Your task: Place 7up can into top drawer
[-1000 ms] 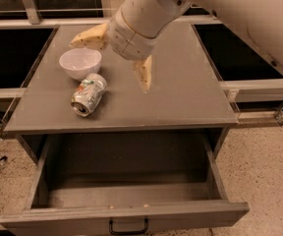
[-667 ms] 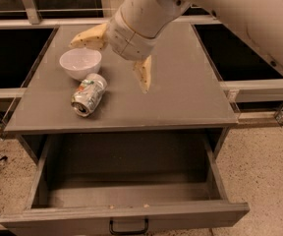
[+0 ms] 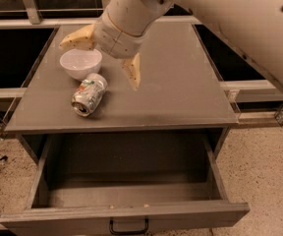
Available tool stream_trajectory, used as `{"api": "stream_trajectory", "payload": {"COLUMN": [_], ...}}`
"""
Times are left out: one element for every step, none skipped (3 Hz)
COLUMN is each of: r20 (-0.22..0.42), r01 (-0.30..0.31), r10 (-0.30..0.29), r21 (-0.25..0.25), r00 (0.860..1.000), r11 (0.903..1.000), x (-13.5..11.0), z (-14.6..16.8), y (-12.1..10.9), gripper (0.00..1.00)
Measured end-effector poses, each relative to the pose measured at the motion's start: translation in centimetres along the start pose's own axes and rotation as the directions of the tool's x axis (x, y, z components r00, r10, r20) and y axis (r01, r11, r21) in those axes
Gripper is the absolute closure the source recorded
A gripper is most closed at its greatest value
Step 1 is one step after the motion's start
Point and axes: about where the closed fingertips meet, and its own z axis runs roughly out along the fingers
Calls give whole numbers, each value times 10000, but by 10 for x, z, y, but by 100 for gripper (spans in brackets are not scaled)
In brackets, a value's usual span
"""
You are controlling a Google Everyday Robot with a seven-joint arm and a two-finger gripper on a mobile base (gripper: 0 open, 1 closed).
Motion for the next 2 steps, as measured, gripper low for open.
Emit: {"api": "stream_trajectory", "payload": {"r20": [208, 303], "r01": [264, 410], "r10": [-264, -412], "r21": [-1, 97], "r00": [9994, 9987], "r11": [9997, 9991], "x": [7, 15], "z": [15, 31], "y": [-9, -11], "gripper": [0, 0]}}
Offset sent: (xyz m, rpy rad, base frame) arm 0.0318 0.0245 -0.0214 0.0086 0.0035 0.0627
